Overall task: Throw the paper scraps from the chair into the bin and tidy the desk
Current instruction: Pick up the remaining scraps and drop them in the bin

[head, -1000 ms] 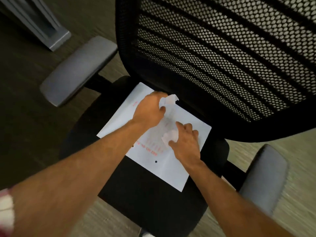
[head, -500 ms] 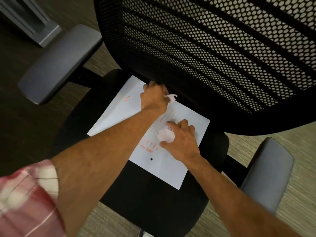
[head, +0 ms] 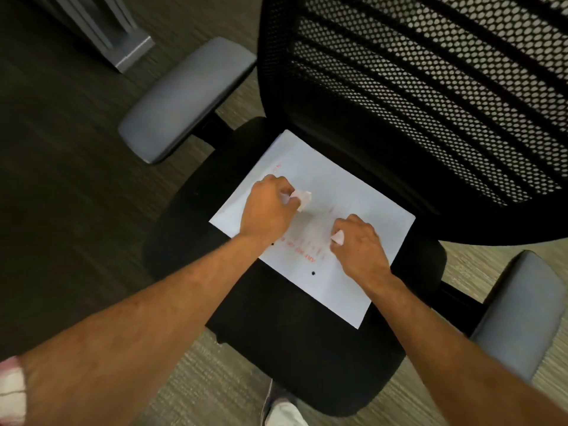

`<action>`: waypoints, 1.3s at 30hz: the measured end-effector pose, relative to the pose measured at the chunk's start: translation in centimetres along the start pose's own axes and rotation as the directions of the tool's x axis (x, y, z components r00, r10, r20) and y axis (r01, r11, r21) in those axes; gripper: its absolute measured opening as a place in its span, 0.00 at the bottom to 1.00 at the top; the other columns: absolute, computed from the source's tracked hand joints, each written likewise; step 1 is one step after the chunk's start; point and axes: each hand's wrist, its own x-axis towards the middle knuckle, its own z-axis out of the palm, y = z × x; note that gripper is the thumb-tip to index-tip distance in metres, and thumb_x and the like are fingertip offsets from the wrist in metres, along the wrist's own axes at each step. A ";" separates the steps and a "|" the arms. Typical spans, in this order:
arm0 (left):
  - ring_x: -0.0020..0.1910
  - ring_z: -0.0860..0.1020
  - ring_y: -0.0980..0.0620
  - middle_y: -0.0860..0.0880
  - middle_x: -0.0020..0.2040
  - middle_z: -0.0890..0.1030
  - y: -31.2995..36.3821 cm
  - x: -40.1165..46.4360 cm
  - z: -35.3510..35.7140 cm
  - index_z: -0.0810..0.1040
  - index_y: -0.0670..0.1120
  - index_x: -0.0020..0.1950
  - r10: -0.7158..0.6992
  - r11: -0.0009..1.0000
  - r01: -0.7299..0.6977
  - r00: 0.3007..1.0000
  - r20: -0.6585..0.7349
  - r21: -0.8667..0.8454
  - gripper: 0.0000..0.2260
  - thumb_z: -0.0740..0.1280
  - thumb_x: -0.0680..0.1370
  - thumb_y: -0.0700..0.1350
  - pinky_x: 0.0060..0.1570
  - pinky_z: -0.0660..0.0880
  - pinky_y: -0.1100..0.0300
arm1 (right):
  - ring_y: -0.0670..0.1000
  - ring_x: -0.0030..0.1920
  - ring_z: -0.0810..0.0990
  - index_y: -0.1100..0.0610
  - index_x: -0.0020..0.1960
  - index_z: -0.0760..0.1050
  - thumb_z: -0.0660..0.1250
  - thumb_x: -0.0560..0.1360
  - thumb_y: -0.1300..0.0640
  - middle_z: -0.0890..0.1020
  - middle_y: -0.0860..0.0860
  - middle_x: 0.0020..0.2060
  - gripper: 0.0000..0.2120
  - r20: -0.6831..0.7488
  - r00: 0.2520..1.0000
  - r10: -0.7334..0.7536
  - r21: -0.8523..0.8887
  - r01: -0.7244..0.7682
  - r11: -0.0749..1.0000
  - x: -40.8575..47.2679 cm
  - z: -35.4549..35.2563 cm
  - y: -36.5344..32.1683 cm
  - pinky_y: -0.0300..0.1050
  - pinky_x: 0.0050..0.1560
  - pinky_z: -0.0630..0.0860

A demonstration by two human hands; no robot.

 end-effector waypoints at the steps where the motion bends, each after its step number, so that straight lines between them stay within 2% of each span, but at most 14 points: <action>1: 0.44 0.74 0.56 0.53 0.51 0.76 -0.6 -0.7 -0.9 0.78 0.51 0.48 -0.011 0.999 0.011 1.000 -0.007 -0.031 0.04 0.72 0.77 0.49 0.36 0.67 0.71 | 0.54 0.50 0.77 0.57 0.55 0.77 0.68 0.78 0.60 0.78 0.54 0.52 0.07 -0.020 1.000 0.012 0.022 -0.012 1.000 -0.1 0.0 -0.3 0.41 0.50 0.69; 4: 0.46 0.76 0.58 0.54 0.51 0.77 -2.4 -2.7 -3.2 0.76 0.53 0.48 -0.056 0.988 0.057 0.998 0.008 -0.145 0.07 0.73 0.76 0.50 0.41 0.66 0.73 | 0.48 0.43 0.78 0.56 0.49 0.78 0.69 0.77 0.60 0.80 0.48 0.45 0.02 -0.106 0.989 0.103 0.240 -0.075 0.968 -0.6 -0.1 -1.9 0.38 0.44 0.69; 7: 0.48 0.77 0.60 0.56 0.49 0.80 -4.3 -4.3 -5.6 0.78 0.52 0.47 -0.145 0.954 0.162 0.986 0.086 -0.251 0.08 0.75 0.74 0.51 0.43 0.67 0.71 | 0.46 0.37 0.81 0.52 0.42 0.77 0.72 0.74 0.60 0.81 0.44 0.39 0.06 -0.084 0.976 0.199 0.531 -0.125 0.838 -1.0 -0.2 -5.0 0.38 0.34 0.78; 12: 0.51 0.83 0.54 0.52 0.47 0.86 -7.4 -6.7 -10.3 0.83 0.49 0.46 -0.171 0.813 0.280 0.953 0.251 -0.511 0.08 0.78 0.71 0.48 0.56 0.79 0.52 | 0.44 0.33 0.82 0.53 0.42 0.77 0.75 0.71 0.61 0.81 0.48 0.38 0.07 0.007 0.967 0.256 0.800 -0.159 0.578 -1.2 0.7 -12.6 0.37 0.33 0.79; 14: 0.48 0.84 0.54 0.50 0.46 0.86 -8.8 -7.7 -12.4 0.83 0.50 0.44 -0.159 0.776 0.298 0.945 0.284 -0.555 0.05 0.77 0.72 0.46 0.55 0.79 0.51 | 0.43 0.34 0.83 0.52 0.42 0.78 0.75 0.71 0.60 0.81 0.47 0.38 0.07 0.030 0.974 0.224 0.817 -0.153 0.556 -1.4 1.4 -15.7 0.36 0.32 0.79; 16: 0.46 0.83 0.55 0.49 0.47 0.86 -10.3 -8.9 -14.5 0.82 0.53 0.42 -0.168 0.746 0.316 0.941 0.293 -0.586 0.04 0.76 0.74 0.45 0.50 0.79 0.55 | 0.47 0.37 0.86 0.51 0.45 0.78 0.74 0.73 0.58 0.82 0.48 0.42 0.06 0.077 0.981 0.180 0.802 -0.168 0.574 -1.7 2.6 -18.7 0.42 0.35 0.82; 19: 0.44 0.82 0.54 0.43 0.48 0.85 -13.0 -10.7 -17.4 0.80 0.49 0.43 -0.234 0.697 0.353 0.935 0.267 -0.625 0.05 0.75 0.74 0.42 0.44 0.78 0.58 | 0.47 0.39 0.86 0.50 0.46 0.78 0.73 0.74 0.58 0.82 0.49 0.44 0.06 0.114 0.985 0.130 0.798 -0.169 0.579 -2.4 4.6 -23.1 0.42 0.35 0.83; 21: 0.42 0.82 0.55 0.45 0.43 0.85 -15.0 -12.1 -19.3 0.80 0.47 0.43 -0.273 0.674 0.362 0.932 0.238 -0.644 0.05 0.75 0.75 0.41 0.42 0.78 0.59 | 0.50 0.39 0.87 0.51 0.44 0.78 0.74 0.73 0.60 0.83 0.48 0.42 0.06 0.154 0.985 0.082 0.820 -0.174 0.546 -3.2 5.8 -25.9 0.42 0.34 0.82; 23: 0.41 0.81 0.54 0.47 0.42 0.83 -17.2 -13.6 -21.2 0.81 0.43 0.45 -0.311 0.642 0.361 0.929 0.200 -0.676 0.04 0.75 0.75 0.39 0.43 0.78 0.58 | 0.55 0.36 0.87 0.52 0.42 0.79 0.74 0.72 0.61 0.85 0.49 0.38 0.06 0.198 0.980 0.021 0.843 -0.182 0.507 -4.1 7.0 -28.6 0.45 0.33 0.82; 26: 0.43 0.81 0.50 0.43 0.44 0.82 -20.8 -16.2 -23.8 0.78 0.33 0.52 -0.364 0.589 0.353 0.919 0.151 -0.727 0.10 0.74 0.75 0.36 0.48 0.81 0.54 | 0.54 0.34 0.85 0.54 0.41 0.79 0.74 0.72 0.61 0.85 0.50 0.36 0.06 0.248 0.967 -0.064 0.869 -0.193 0.456 -5.4 9.1 -32.6 0.48 0.33 0.83; 31: 0.43 0.83 0.48 0.41 0.45 0.82 -26.8 -21.2 -27.4 0.78 0.36 0.48 -0.433 0.518 0.343 0.895 0.106 -0.783 0.04 0.72 0.76 0.34 0.43 0.83 0.57 | 0.54 0.38 0.86 0.54 0.41 0.79 0.75 0.73 0.60 0.86 0.52 0.39 0.05 0.335 0.933 -0.132 0.868 -0.251 0.428 -8.2 13.3 -38.5 0.47 0.33 0.81; 33: 0.43 0.80 0.47 0.39 0.45 0.79 -29.2 -23.3 -28.6 0.77 0.32 0.49 -0.473 0.507 0.339 0.878 0.073 -0.792 0.07 0.72 0.76 0.33 0.41 0.82 0.57 | 0.53 0.38 0.85 0.55 0.41 0.79 0.74 0.74 0.60 0.85 0.53 0.40 0.05 0.360 0.921 -0.148 0.863 -0.269 0.427 -9.3 15.0 -40.6 0.46 0.32 0.80; 35: 0.45 0.79 0.46 0.37 0.47 0.79 -31.5 -25.6 -29.9 0.75 0.29 0.54 -0.508 0.490 0.335 0.860 0.048 -0.804 0.11 0.72 0.75 0.33 0.43 0.82 0.55 | 0.52 0.37 0.83 0.57 0.42 0.79 0.74 0.74 0.61 0.85 0.53 0.39 0.04 0.381 0.913 -0.147 0.854 -0.286 0.435 -10.4 16.6 -42.6 0.46 0.33 0.81; 39: 0.47 0.82 0.46 0.34 0.53 0.82 -36.0 -30.5 -32.8 0.77 0.31 0.56 -0.570 0.431 0.318 0.821 0.018 -0.844 0.11 0.72 0.75 0.33 0.51 0.83 0.47 | 0.53 0.39 0.84 0.57 0.45 0.80 0.76 0.72 0.61 0.85 0.53 0.40 0.05 0.418 0.895 -0.158 0.817 -0.294 0.495 -13.0 19.8 -46.7 0.47 0.35 0.81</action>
